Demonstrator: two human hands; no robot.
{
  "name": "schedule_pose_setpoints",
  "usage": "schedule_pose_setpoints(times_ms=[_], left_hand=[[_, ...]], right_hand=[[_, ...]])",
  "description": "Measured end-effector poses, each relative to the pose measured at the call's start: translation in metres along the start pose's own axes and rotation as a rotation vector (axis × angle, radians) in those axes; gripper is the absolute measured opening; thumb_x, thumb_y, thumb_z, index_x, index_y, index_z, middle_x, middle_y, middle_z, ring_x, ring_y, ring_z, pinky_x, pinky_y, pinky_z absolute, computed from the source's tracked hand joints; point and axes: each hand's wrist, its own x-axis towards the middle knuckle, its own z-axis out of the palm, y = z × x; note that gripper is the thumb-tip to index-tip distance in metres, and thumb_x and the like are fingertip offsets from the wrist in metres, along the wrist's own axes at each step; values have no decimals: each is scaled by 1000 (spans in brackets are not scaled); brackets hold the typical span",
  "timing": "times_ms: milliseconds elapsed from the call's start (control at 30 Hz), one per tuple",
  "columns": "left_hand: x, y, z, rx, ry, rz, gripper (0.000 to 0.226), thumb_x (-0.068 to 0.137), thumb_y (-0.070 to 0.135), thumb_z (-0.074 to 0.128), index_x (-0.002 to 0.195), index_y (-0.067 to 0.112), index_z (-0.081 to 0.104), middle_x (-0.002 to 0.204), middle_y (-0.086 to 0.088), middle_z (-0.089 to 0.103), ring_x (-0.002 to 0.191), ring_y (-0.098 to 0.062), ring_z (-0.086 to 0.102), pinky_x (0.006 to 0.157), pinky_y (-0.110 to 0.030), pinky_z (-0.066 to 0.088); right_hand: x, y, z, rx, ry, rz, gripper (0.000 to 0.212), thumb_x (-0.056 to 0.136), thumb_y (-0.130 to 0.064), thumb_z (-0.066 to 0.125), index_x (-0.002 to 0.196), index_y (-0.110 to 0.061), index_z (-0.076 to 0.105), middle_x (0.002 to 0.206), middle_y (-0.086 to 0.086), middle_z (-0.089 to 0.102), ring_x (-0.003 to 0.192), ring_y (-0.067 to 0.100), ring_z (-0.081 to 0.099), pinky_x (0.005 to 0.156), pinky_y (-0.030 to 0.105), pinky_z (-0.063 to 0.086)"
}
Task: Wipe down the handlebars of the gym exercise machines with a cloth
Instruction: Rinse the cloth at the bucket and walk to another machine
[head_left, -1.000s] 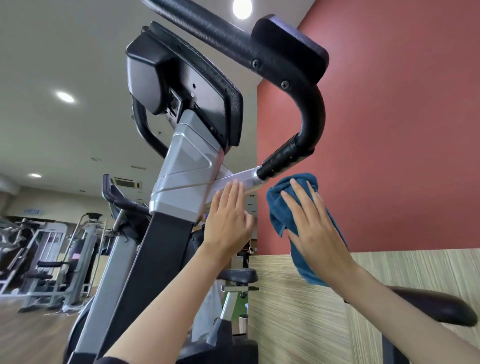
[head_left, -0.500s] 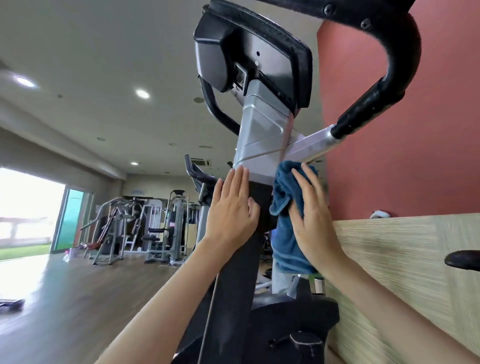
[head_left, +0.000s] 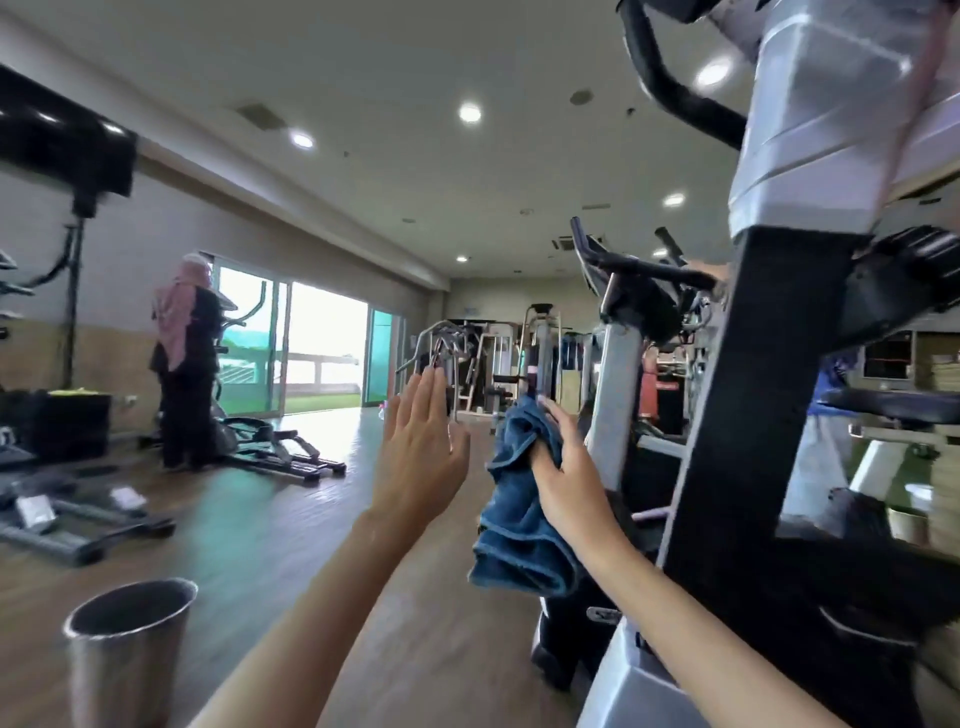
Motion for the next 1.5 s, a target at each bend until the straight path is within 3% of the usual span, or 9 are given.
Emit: schedule_pose_setpoints(times_ms=[100, 333, 433, 567, 700, 933, 1100, 1333, 1500], left_hand=[[-31, -43, 12, 30, -73, -120, 63, 98, 25, 29, 152, 8, 2, 161, -5, 0, 148, -16, -4, 118, -32, -8], [-89, -119, 43, 139, -187, -343, 64, 97, 18, 32, 152, 6, 2, 161, -6, 2, 148, -18, -1, 120, -35, -3], [-104, -144, 53, 159, -210, -448, 63, 96, 16, 31, 152, 4, 3, 160, -7, 5, 148, -19, 1, 120, -36, -1], [-113, -169, 53, 164, -227, -583, 61, 96, 15, 32, 151, 4, 8, 159, -9, 12, 147, -21, 6, 120, -38, 1], [-115, -181, 35, 190, -231, -709, 60, 97, 16, 34, 151, 6, 11, 160, -6, 12, 147, -17, 5, 120, -36, 1], [-97, -165, -35, 181, -288, -870, 56, 101, 23, 32, 152, 9, 13, 160, -2, 13, 148, -13, 4, 119, -34, -1], [-76, -147, -101, 192, -322, -972, 54, 102, 24, 29, 152, 10, 12, 160, 0, 11, 148, -11, 1, 119, -32, -4], [-48, -114, -188, 224, -356, -1096, 63, 95, 39, 14, 152, 12, 11, 160, 2, 10, 147, -9, 1, 118, -30, -6], [-30, -96, -237, 222, -355, -1169, 53, 104, 30, 23, 152, 13, 10, 161, 2, 8, 147, -8, -1, 118, -30, -7]], right_hand=[[-19, 45, 45, 99, -109, 145, 44, 100, -1, 39, 129, -34, 47, 123, -19, 49, 109, -5, 51, 90, 10, 45], [-48, 108, 123, 295, -207, 455, 30, 98, -3, 44, 94, -18, 70, 104, 0, 67, 82, 1, 62, 60, 8, 46], [-50, 121, 151, 426, -242, 623, 20, 96, -12, 53, 93, -14, 73, 96, 5, 69, 70, 3, 66, 54, 14, 49], [-52, 131, 179, 547, -263, 875, 19, 88, -29, 68, 96, -13, 73, 91, 8, 72, 80, 21, 68, 61, 26, 56], [-52, 128, 200, 475, -278, 839, 12, 80, -26, 77, 91, -20, 74, 96, 1, 74, 96, 21, 68, 89, 39, 56], [-38, 60, 217, 368, -401, 701, 12, 84, -15, 73, 93, -22, 68, 97, -8, 71, 97, 6, 65, 89, 20, 50], [-22, 2, 223, 313, -533, 634, 17, 85, -18, 72, 99, -27, 69, 109, -21, 63, 124, 2, 49, 106, 22, 37], [1, -90, 220, 253, -706, 578, 52, 87, -19, 70, 135, -28, 54, 148, 3, 42, 140, 3, 29, 105, 9, 23], [11, -140, 219, 201, -812, 523, 51, 87, -24, 70, 133, -36, 53, 151, 2, 38, 135, 7, 39, 98, 9, 28]])
